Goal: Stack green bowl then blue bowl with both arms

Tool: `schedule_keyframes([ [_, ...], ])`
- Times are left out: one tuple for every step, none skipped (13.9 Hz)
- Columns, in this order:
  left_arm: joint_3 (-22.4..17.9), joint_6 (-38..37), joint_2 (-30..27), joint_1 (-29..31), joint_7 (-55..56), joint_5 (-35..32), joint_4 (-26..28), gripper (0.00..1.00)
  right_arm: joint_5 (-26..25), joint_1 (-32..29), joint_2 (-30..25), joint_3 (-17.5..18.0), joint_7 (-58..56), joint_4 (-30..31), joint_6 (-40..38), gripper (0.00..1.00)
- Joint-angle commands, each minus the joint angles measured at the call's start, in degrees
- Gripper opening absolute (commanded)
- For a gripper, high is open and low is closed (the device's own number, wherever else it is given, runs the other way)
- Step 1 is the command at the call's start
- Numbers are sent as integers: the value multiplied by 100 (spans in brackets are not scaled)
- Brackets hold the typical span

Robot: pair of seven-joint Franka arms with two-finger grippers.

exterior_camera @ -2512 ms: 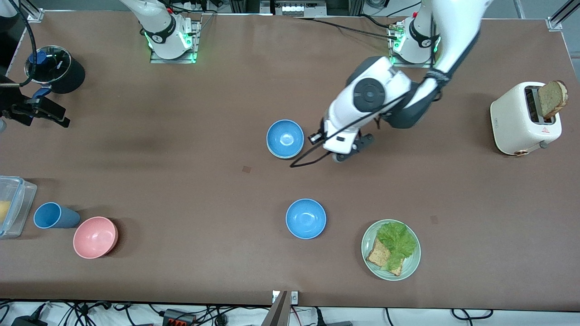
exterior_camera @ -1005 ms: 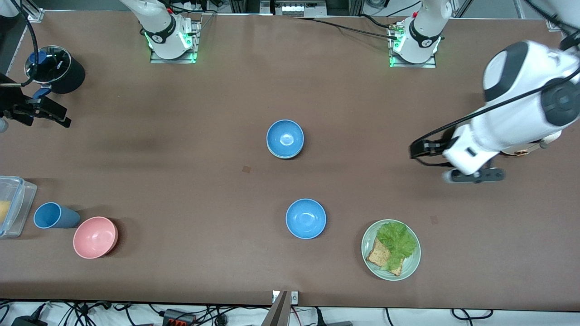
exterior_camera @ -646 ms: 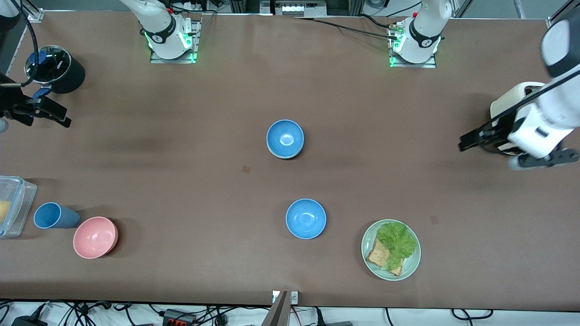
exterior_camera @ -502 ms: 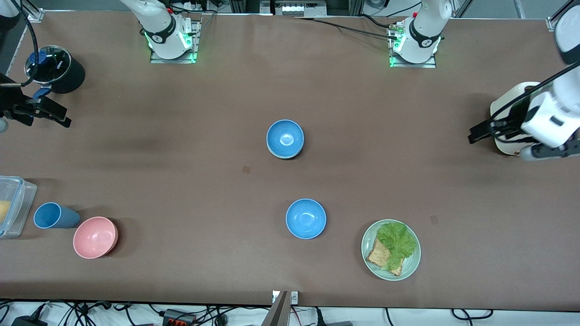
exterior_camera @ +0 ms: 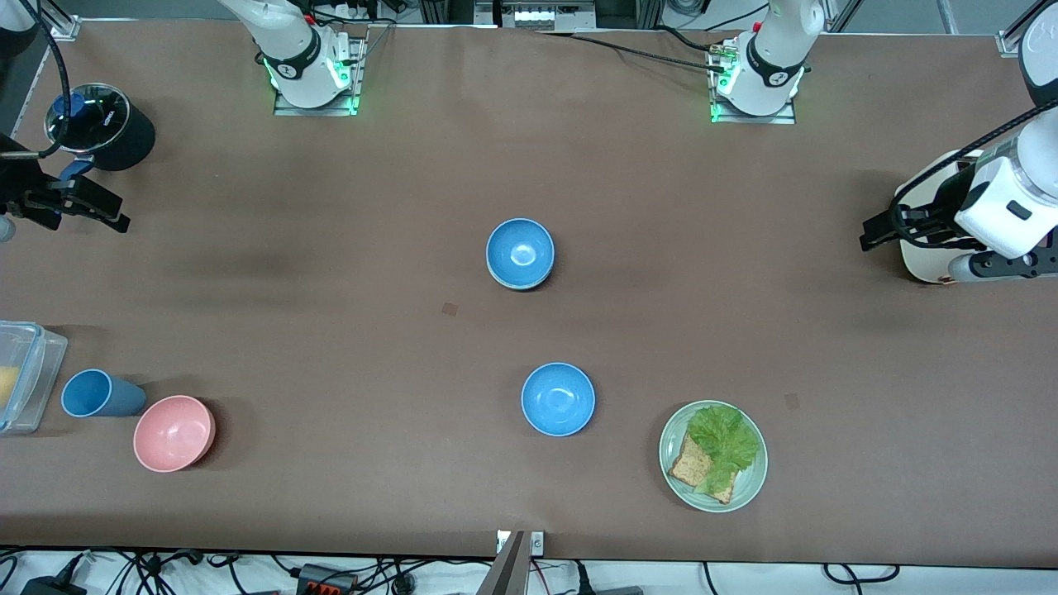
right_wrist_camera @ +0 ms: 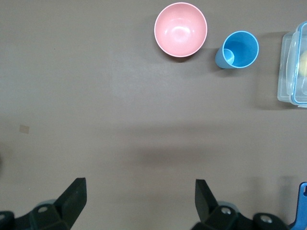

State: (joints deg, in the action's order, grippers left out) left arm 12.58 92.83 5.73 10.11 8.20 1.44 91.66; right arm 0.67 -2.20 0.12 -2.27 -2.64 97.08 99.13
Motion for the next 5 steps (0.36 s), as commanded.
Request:
schedule_keyframes([
  [43, -160, 7, -26, -109, 58, -70, 100, -58, -35, -152, 51, -70, 109, 19, 100],
  [52, -160, -1, -26, -109, 58, -70, 100, -67, -35, -144, 51, -70, 101, 19, 100],
  [52, -177, -1, -26, -100, 67, -70, 100, -58, -35, -144, 51, -70, 101, 19, 100],
  [52, -204, -1, -18, -91, 93, -70, 100, -58, -35, -144, 51, -70, 101, 19, 100],
  [52, -221, -1, -18, -91, 93, -70, 100, -67, -35, -144, 51, -70, 101, 19, 100],
])
